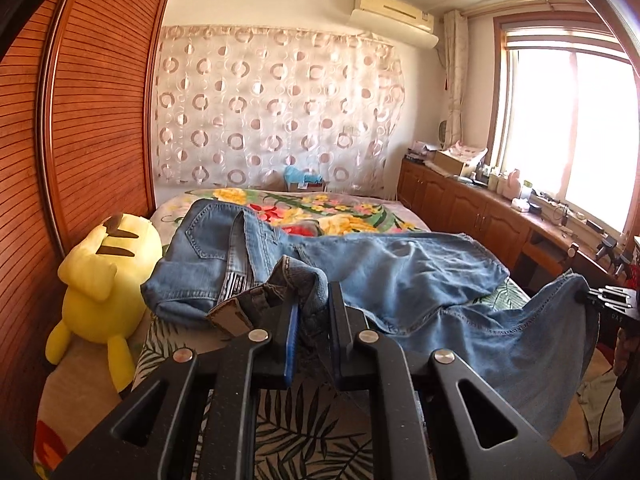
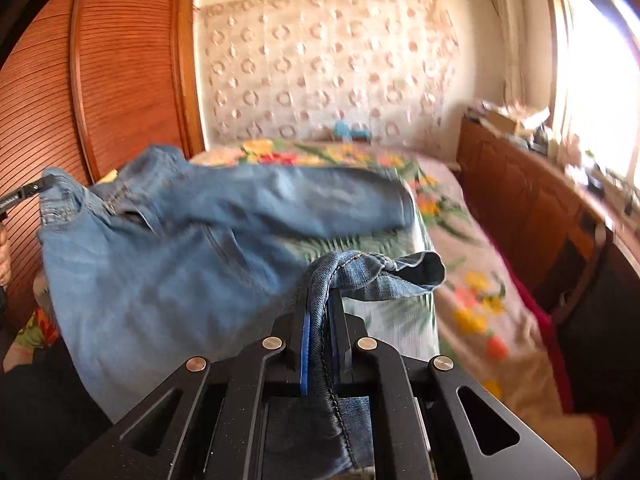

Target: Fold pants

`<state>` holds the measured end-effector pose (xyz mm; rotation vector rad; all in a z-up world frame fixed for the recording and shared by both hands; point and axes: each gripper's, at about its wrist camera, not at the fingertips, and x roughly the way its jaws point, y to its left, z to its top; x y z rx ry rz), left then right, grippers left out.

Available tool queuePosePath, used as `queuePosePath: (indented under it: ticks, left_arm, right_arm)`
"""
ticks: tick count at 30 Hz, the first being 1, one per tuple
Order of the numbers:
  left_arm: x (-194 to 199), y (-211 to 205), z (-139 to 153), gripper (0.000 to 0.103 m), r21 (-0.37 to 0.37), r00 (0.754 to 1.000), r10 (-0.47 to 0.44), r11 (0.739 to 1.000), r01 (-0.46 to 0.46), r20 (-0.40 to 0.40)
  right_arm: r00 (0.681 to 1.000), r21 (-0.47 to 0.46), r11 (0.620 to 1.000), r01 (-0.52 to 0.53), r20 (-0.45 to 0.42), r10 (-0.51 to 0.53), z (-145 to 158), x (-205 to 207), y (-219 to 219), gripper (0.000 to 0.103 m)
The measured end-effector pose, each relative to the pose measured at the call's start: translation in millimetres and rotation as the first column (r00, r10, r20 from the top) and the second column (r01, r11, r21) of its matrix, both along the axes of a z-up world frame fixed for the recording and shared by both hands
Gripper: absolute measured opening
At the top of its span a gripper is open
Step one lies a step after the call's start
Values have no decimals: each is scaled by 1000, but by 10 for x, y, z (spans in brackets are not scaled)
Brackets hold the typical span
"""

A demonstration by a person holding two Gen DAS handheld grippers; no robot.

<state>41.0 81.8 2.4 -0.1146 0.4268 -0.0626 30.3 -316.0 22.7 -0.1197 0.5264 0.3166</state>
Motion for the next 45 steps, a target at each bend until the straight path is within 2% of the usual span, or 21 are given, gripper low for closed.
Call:
queuePosePath:
  ticks: [4, 8, 12, 22, 27, 29, 30, 33, 36, 40, 45]
  left_arm:
    - [23, 6, 12, 14, -12, 1000, 0, 1000, 0, 8]
    - [32, -12, -8, 14, -9, 1000, -2, 1000, 2, 3]
    - [35, -57, -45, 14, -2, 1000, -3, 1000, 3, -5]
    - [29, -109, -115, 14, 14, 1000, -10, 1000, 10, -18]
    - [32, -112, -141, 14, 10, 1000, -12, 1000, 12, -23]
    - [32, -114, -143, 14, 10, 1000, -12, 1000, 13, -23]
    - [34, -112, -141, 14, 11, 1000, -12, 1000, 13, -23]
    - [37, -118, -145, 14, 12, 1000, -12, 1000, 13, -24]
    - [36, -126, -151, 14, 11, 1000, -12, 1000, 12, -24]
    - [41, -132, -161, 14, 11, 1000, -12, 1000, 13, -28]
    - [40, -184, -212, 14, 13, 999, -18, 1000, 18, -37]
  right_arm:
    - [998, -32, 999, -32, 60, 34, 225, 119, 136, 7]
    - [996, -48, 997, -58, 69, 61, 264, 340, 337, 7]
    - [994, -53, 993, -103, 33, 105, 122, 602, 535, 7]
    - [977, -48, 983, -177, -130, 169, -438, 1240, 783, 7]
    - [976, -29, 984, -175, -140, 169, -438, 1361, 730, 7]
    - [975, -17, 984, -179, -138, 175, -359, 1384, 756, 18]
    - [977, -19, 985, -173, -133, 169, -321, 1394, 813, 30]
    - [982, 4, 988, -156, -105, 156, -184, 1307, 724, 35]
    - [989, 39, 990, -134, -58, 136, -62, 1170, 527, 45]
    - [995, 50, 994, -95, -27, 96, -47, 964, 260, 47]
    - [996, 27, 999, -44, -73, 46, -272, 834, 86, 48]
